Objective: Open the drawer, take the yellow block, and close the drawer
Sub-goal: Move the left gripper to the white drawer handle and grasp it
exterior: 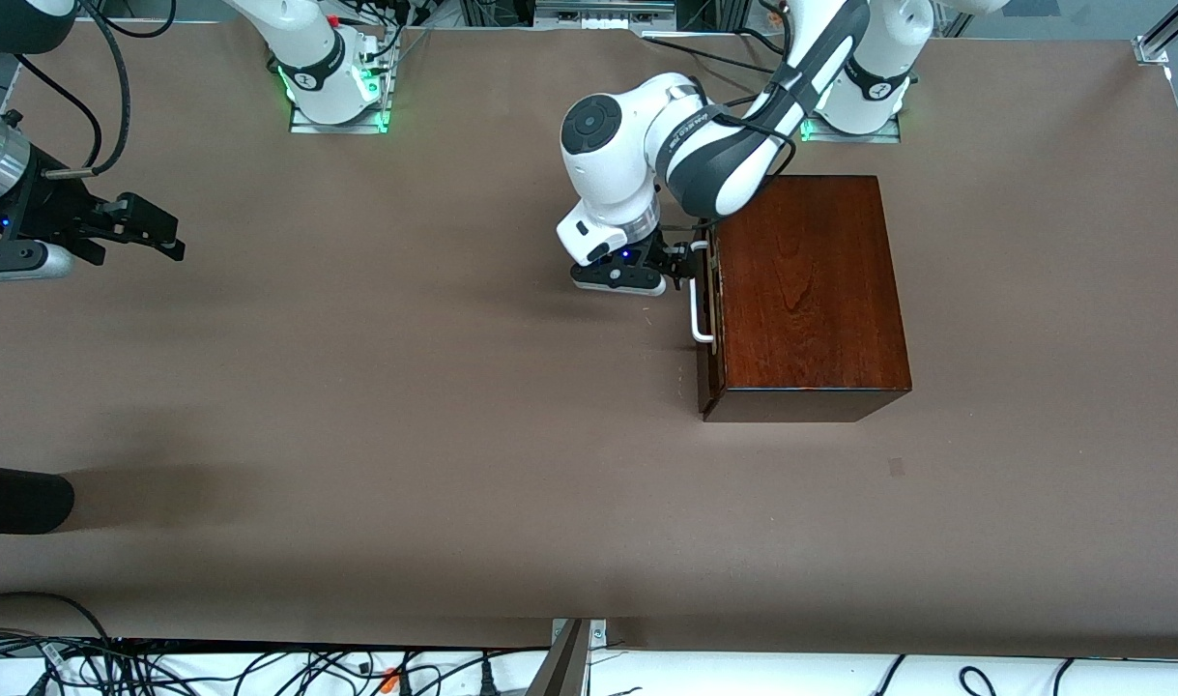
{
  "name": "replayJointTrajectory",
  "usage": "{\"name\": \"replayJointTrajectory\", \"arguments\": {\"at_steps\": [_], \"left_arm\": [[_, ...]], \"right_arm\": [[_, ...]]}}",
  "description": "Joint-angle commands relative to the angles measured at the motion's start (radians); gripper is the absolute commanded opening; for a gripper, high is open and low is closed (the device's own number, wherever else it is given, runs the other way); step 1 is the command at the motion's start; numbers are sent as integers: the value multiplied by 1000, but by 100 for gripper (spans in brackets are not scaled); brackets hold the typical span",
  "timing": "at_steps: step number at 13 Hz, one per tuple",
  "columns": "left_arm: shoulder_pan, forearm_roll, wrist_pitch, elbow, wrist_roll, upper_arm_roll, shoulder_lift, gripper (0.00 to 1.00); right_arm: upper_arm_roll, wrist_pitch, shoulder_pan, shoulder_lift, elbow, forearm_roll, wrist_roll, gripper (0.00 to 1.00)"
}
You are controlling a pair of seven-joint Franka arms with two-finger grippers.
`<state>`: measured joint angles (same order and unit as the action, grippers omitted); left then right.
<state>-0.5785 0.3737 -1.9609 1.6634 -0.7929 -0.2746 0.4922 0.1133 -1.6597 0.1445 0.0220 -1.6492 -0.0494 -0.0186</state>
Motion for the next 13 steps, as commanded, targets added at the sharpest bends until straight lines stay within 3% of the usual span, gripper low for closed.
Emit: {"name": "replayJointTrajectory", "arguments": {"at_steps": [1, 13], "left_arm": [[-9, 69, 8, 15, -3, 20, -7, 100], [-15, 103, -9, 59, -17, 37, 29, 100]], "right_arm": [[-7, 6, -8, 6, 16, 0, 9, 100], [-7, 6, -9, 6, 16, 0, 9, 100]]}}
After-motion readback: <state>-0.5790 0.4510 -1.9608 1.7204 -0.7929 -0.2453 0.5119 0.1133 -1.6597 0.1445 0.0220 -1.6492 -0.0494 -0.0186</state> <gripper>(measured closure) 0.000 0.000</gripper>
